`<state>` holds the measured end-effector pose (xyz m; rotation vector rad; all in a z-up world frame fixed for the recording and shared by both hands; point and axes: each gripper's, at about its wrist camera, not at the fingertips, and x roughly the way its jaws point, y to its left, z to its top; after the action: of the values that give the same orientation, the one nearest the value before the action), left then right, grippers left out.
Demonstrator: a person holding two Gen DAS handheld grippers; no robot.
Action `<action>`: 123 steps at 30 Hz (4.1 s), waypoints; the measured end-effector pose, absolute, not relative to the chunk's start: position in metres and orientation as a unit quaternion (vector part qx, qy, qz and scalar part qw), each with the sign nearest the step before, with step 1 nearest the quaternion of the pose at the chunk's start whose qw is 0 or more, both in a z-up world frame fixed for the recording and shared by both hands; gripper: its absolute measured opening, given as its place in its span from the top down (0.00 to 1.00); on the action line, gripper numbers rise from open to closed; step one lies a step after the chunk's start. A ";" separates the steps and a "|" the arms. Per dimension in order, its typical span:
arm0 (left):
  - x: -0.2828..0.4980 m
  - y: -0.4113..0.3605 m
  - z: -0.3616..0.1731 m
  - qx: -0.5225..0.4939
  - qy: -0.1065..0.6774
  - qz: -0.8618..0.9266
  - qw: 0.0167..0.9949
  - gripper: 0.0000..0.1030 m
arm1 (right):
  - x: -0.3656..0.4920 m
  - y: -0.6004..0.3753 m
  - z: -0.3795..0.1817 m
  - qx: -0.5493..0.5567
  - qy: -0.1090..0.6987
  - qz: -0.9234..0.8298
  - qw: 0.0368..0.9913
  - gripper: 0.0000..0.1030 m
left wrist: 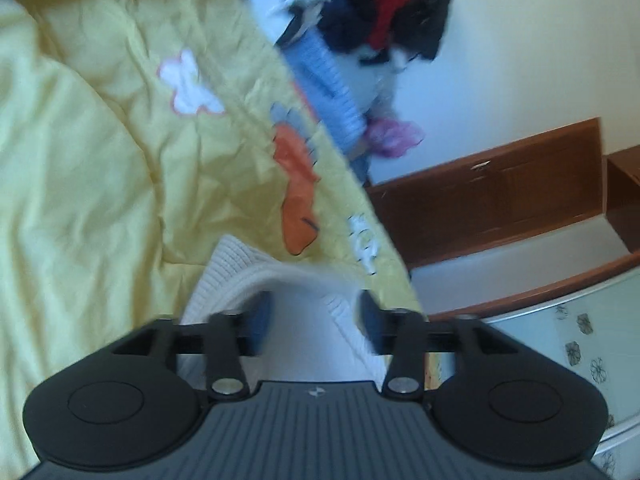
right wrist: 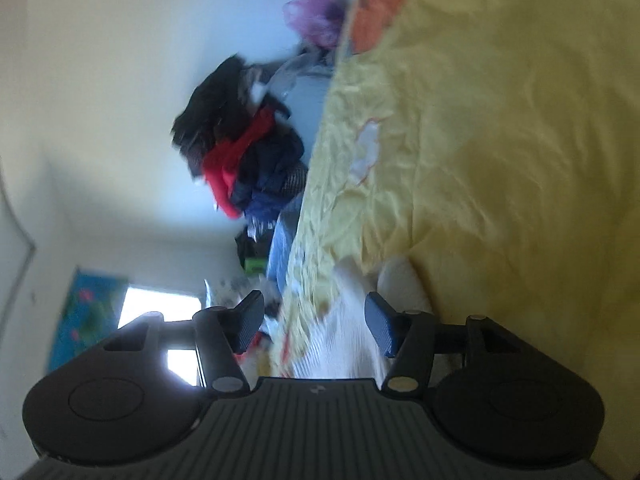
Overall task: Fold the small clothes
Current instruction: 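Lift the hem with both grippers and fold it over toward the collar, then lay the hem down by the collar and open both grippers, then withdraw both open grippers and move them to the folded sweater's side edge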
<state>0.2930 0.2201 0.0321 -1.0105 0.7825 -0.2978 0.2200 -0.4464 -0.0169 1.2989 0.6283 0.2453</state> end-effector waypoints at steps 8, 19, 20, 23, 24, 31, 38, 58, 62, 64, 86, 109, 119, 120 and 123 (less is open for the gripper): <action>0.152 0.227 0.022 -0.462 0.321 -0.110 0.819 0.22 | 0.085 -0.422 0.006 0.508 0.303 0.140 0.794 0.40; 0.120 0.180 -0.012 -0.442 0.341 -0.087 0.825 0.22 | 0.046 -0.371 -0.008 0.474 0.348 0.101 0.803 0.40; 0.125 0.180 -0.013 -0.451 0.337 -0.081 0.823 0.22 | 0.050 -0.370 -0.008 0.477 0.343 0.088 0.804 0.39; 0.136 0.177 -0.012 -0.463 0.327 -0.059 0.822 0.23 | 0.064 -0.367 -0.013 0.499 0.322 0.051 0.803 0.41; 0.140 0.174 -0.011 -0.462 0.326 -0.052 0.823 0.24 | 0.070 -0.363 -0.014 0.502 0.316 0.043 0.804 0.45; 0.151 0.162 -0.006 -0.405 0.352 -0.004 0.844 0.84 | 0.095 -0.347 -0.017 0.447 0.324 0.012 0.834 0.74; 0.107 0.166 0.038 -0.383 0.334 -0.052 0.860 0.89 | 0.056 -0.354 0.032 0.418 0.285 0.069 0.860 0.82; -0.071 0.234 0.069 -0.287 0.355 -0.104 0.884 0.45 | -0.075 -0.390 0.082 0.254 0.334 0.031 0.907 0.40; -0.052 0.233 0.097 -0.250 0.290 -0.059 0.922 0.27 | -0.033 -0.382 0.102 0.174 0.326 0.048 0.928 0.35; -0.023 0.217 0.104 -0.207 0.285 -0.051 0.934 0.27 | -0.003 -0.372 0.101 0.145 0.321 0.071 0.933 0.35; 0.122 0.141 0.049 -0.070 0.352 -0.015 0.933 0.88 | 0.101 -0.361 0.062 0.136 0.342 0.095 0.925 0.89; 0.149 0.049 0.019 0.091 0.354 0.017 0.931 0.83 | 0.113 -0.289 0.038 0.040 0.363 0.051 0.930 0.42; 0.147 0.063 0.007 0.067 0.326 0.008 0.943 0.82 | 0.108 -0.312 0.023 0.090 0.348 0.056 0.931 0.50; 0.148 0.063 0.006 0.066 0.326 0.007 0.943 0.83 | 0.106 -0.309 0.025 0.084 0.347 0.050 0.933 0.50; 0.148 0.063 0.006 0.068 0.326 0.008 0.943 0.82 | 0.094 -0.303 0.038 0.075 0.325 0.017 0.943 0.45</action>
<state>0.1481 0.0627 0.0059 0.1382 0.6652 0.0167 0.0937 -0.3031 0.0382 0.1528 0.6618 0.0351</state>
